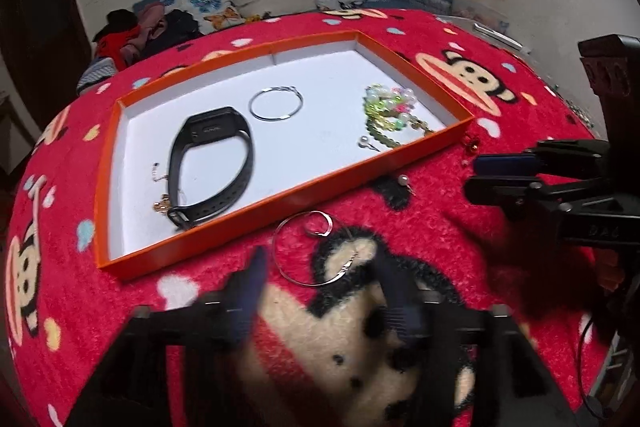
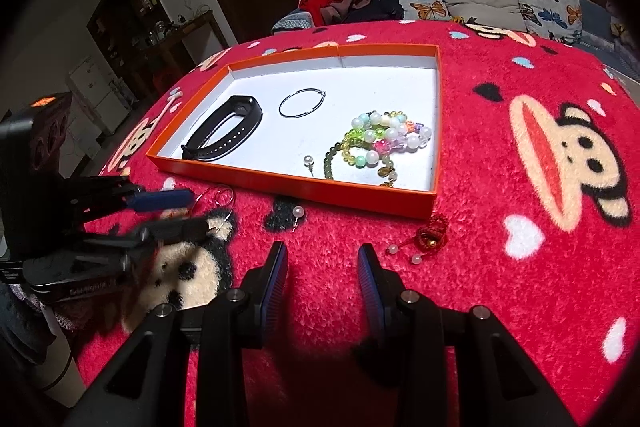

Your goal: Organize jewelry

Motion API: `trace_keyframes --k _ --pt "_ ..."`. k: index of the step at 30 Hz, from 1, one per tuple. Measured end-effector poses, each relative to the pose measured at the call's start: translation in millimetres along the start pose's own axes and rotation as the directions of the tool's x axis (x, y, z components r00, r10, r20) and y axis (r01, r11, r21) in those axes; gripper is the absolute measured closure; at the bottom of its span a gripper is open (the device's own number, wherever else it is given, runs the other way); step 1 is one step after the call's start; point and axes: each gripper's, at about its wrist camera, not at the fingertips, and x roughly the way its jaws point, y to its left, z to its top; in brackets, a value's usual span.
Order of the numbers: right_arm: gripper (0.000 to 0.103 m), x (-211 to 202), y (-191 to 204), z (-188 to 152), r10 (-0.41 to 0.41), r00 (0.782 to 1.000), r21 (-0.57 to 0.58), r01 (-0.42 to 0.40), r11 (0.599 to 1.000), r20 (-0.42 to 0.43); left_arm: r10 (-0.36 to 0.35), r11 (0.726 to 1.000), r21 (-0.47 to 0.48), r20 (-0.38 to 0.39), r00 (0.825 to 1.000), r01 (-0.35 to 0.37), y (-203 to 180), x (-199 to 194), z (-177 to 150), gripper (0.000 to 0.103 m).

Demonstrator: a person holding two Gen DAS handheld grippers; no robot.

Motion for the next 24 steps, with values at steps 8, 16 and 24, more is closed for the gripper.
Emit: trace_keyframes --k 8,16,24 --pt "0.063 -5.2 -9.5 -1.9 -0.021 1.000 0.019 0.021 1.000 0.002 -0.012 0.997 0.078 -0.023 1.000 0.014 -1.7 4.8 -3.7 0.040" --pt "0.063 -9.4 -17.9 -3.2 -0.038 0.999 0.035 0.038 0.999 0.007 -0.048 0.987 0.149 -0.064 0.997 0.057 11.1 15.1 2.7 0.045" --pt "0.063 -12.5 -23.5 -3.9 -0.049 0.999 0.042 0.049 0.998 0.006 -0.065 0.969 0.235 -0.066 0.996 0.079 5.4 18.0 3.3 0.055"
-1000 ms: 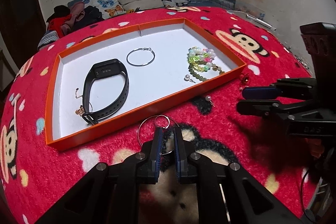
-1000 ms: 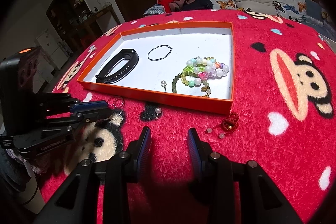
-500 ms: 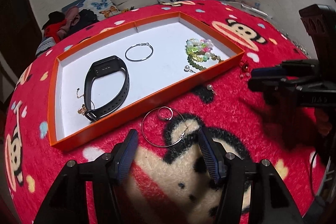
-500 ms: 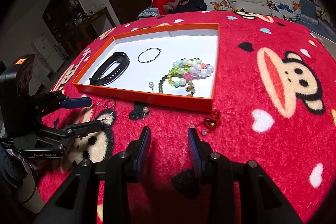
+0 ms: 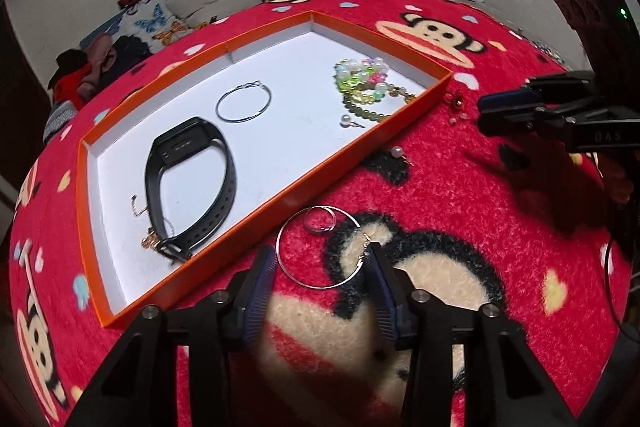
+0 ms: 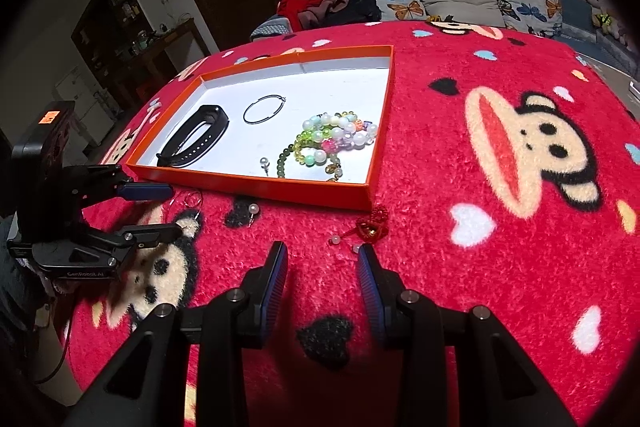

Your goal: Organize jewelry

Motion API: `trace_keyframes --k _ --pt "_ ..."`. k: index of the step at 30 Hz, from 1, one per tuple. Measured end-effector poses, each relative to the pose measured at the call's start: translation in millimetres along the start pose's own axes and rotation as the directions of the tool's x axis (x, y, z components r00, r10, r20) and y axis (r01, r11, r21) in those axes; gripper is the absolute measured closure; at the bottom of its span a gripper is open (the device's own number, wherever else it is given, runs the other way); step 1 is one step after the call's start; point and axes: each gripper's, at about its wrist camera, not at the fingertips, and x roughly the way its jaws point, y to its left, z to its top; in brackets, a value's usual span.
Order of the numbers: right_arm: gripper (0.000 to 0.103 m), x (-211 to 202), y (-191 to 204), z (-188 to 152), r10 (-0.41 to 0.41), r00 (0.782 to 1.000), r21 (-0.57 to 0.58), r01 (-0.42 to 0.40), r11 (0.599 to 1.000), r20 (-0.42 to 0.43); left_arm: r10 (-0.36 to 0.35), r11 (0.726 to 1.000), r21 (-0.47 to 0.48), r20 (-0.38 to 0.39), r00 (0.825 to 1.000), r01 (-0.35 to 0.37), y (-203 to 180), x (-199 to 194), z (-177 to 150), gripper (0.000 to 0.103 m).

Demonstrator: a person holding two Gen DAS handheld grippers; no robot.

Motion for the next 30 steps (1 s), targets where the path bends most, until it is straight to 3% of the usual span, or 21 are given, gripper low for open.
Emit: trace_keyframes --k 5,8,13,16,18,21,30 --pt "0.063 -0.5 -4.1 1.3 -0.015 1.000 0.000 0.015 1.000 0.000 -0.005 1.000 -0.008 0.013 1.000 0.005 0.3 -0.3 -0.8 0.056" --pt "0.063 -0.4 -6.0 2.8 -0.029 1.000 -0.001 0.029 1.000 0.003 -0.034 0.999 -0.009 0.018 0.999 0.034 -1.7 -1.8 -0.7 0.075" --pt "0.063 5.2 -9.5 8.2 -0.046 0.999 -0.001 0.046 0.999 -0.003 -0.036 0.999 -0.022 0.024 0.999 0.036 -2.7 -3.5 -2.4 0.075" --pt "0.063 7.6 -9.0 10.2 -0.053 0.999 -0.010 0.053 0.999 -0.003 -0.033 0.999 -0.033 0.028 0.999 0.034 -0.6 -7.1 -2.7 0.074" --pt "0.063 9.5 -10.1 11.4 -0.055 0.998 -0.011 0.055 0.998 -0.005 -0.015 0.999 -0.028 0.028 0.999 0.015 0.2 -9.4 -2.9 0.061" --pt "0.063 14.5 -12.3 12.2 -0.056 0.998 -0.006 0.056 0.998 -0.016 0.012 1.000 -0.016 0.023 1.000 -0.011 1.6 -10.1 -2.9 0.052" --pt "0.063 18.3 -14.2 10.1 -0.048 0.998 -0.007 0.048 0.999 -0.026 -0.036 0.999 -0.004 0.007 0.999 0.036 9.9 0.3 0.9 0.050"
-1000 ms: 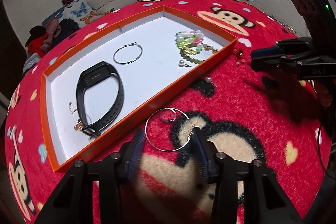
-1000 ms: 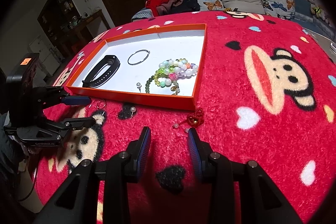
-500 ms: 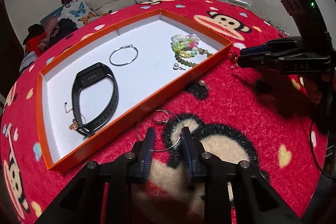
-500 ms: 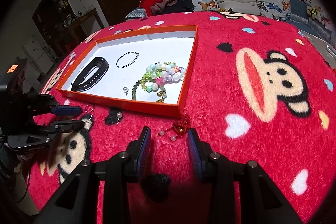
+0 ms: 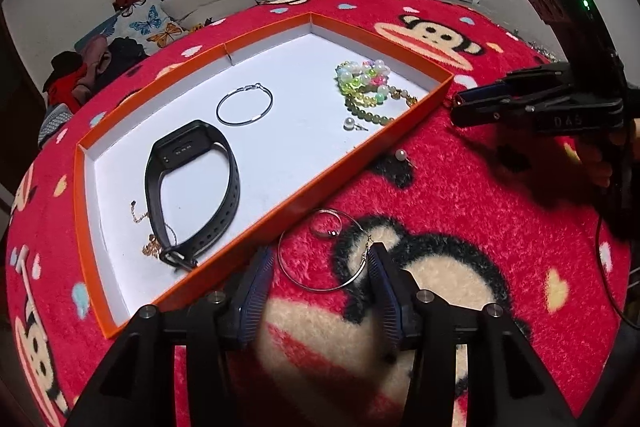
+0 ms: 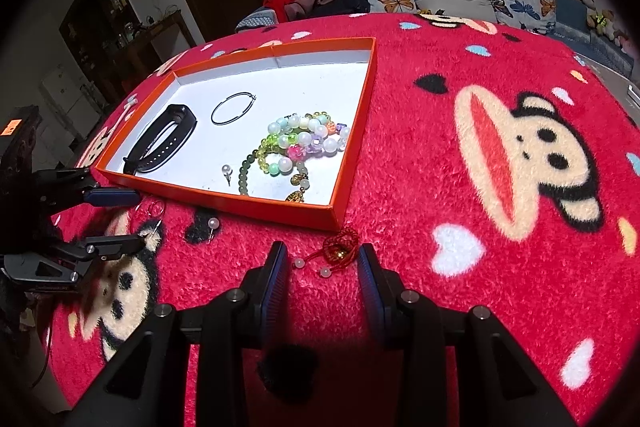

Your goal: Organize jewelry

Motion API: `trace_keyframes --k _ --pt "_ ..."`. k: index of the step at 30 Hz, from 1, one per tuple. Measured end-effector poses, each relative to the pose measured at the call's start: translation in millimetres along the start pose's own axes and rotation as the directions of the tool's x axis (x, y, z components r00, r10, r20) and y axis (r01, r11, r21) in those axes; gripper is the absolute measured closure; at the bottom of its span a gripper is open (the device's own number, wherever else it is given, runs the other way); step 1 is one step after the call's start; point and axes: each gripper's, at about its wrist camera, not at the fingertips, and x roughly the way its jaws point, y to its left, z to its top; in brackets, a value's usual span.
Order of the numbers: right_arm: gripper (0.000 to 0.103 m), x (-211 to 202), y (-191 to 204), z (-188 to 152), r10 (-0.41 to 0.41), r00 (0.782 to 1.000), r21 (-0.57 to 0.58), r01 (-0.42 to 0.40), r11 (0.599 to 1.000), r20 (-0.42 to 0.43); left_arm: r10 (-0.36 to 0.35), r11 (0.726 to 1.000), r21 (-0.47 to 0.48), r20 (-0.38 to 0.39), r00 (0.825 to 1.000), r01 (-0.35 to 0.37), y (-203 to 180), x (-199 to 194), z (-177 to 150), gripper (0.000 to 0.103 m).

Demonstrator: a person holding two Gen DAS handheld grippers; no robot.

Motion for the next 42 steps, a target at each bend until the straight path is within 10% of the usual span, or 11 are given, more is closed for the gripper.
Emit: trace_keyframes --k 42 --pt "0.063 -1.1 1.2 0.7 -0.023 1.000 -0.005 0.023 1.000 0.021 -0.050 0.998 -0.022 0.081 0.995 0.052 -8.2 -28.7 5.0 0.052"
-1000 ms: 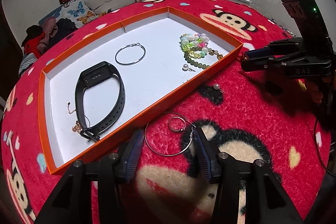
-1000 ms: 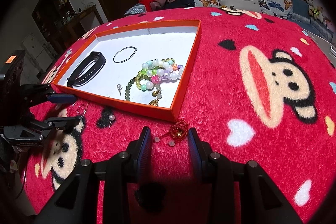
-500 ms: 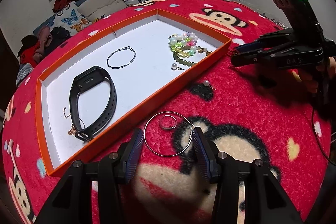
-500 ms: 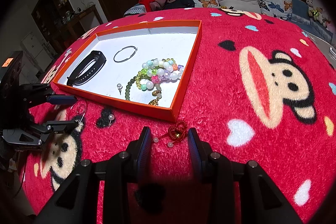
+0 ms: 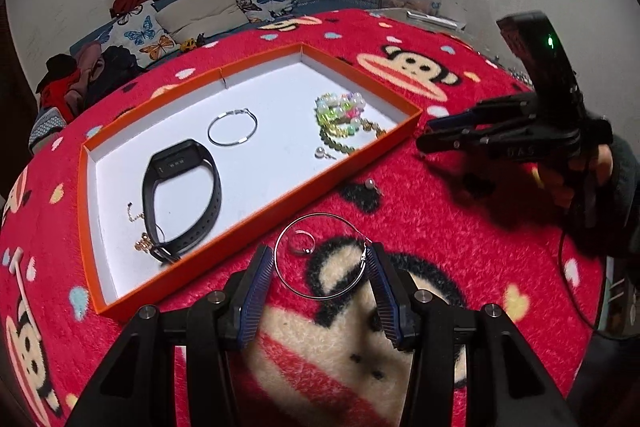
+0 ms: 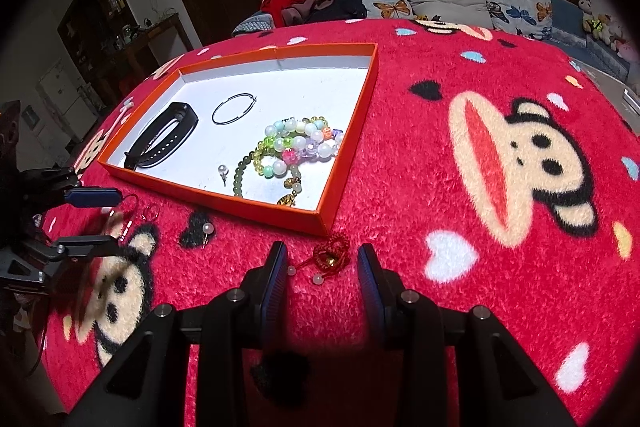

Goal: Organize jewelry
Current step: 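Lower the right gripper onto the red heart pendant and close, then carry the heart pendant in the right gripper while the left carries a hoop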

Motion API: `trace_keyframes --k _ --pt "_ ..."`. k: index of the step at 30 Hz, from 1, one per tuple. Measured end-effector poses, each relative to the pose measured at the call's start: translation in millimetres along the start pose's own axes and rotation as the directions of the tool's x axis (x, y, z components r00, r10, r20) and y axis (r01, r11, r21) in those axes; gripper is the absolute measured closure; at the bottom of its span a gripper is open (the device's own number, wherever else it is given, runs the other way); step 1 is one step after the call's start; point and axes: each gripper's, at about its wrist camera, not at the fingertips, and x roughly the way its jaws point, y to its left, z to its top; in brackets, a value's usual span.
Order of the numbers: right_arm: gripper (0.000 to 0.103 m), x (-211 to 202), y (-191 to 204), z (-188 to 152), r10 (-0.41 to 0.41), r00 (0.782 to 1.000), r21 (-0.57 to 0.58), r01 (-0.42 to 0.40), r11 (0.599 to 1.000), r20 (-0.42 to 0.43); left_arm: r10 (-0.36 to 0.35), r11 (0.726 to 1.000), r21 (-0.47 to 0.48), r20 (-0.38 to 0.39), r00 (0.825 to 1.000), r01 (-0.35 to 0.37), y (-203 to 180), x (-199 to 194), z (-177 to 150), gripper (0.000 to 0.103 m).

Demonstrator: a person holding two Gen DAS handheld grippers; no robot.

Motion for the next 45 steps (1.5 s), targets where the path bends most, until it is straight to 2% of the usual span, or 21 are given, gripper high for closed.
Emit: trace_keyframes --k 3,6,9,15,22,32,45 --pt "0.065 2.5 2.6 0.0 -0.017 1.000 -0.012 0.017 1.000 -0.001 0.002 1.000 -0.016 0.015 1.000 -0.002 3.4 -4.6 6.2 0.052" --pt "0.082 1.8 4.9 0.0 -0.035 0.999 -0.029 0.035 0.999 0.004 0.013 0.999 -0.037 0.025 1.000 -0.012 8.5 -7.1 14.3 0.052" --pt "0.083 -0.5 4.2 -0.4 -0.044 0.999 -0.029 0.044 0.999 0.012 0.027 0.998 -0.058 0.034 0.999 -0.025 14.6 -6.7 25.1 0.052" --pt "0.083 -22.1 11.1 0.8 -0.011 0.999 -0.041 0.013 0.999 0.049 0.040 0.995 -0.094 0.031 0.999 -0.037 26.8 4.6 48.7 0.052" --pt "0.083 -37.2 17.7 28.1 0.056 0.992 -0.046 -0.051 0.998 0.117 0.067 0.992 -0.103 -0.009 0.998 -0.068 39.5 30.3 71.2 0.052" --pt "0.083 -3.9 17.9 70.3 0.053 0.989 -0.051 -0.047 0.998 0.136 0.090 0.991 -0.093 -0.066 0.994 -0.096 48.3 62.1 80.4 0.051" --pt "0.083 43.2 18.6 100.5 0.062 0.997 -0.035 -0.060 0.998 0.055 0.105 0.992 -0.068 -0.068 0.992 -0.110 42.5 69.3 84.3 0.050"
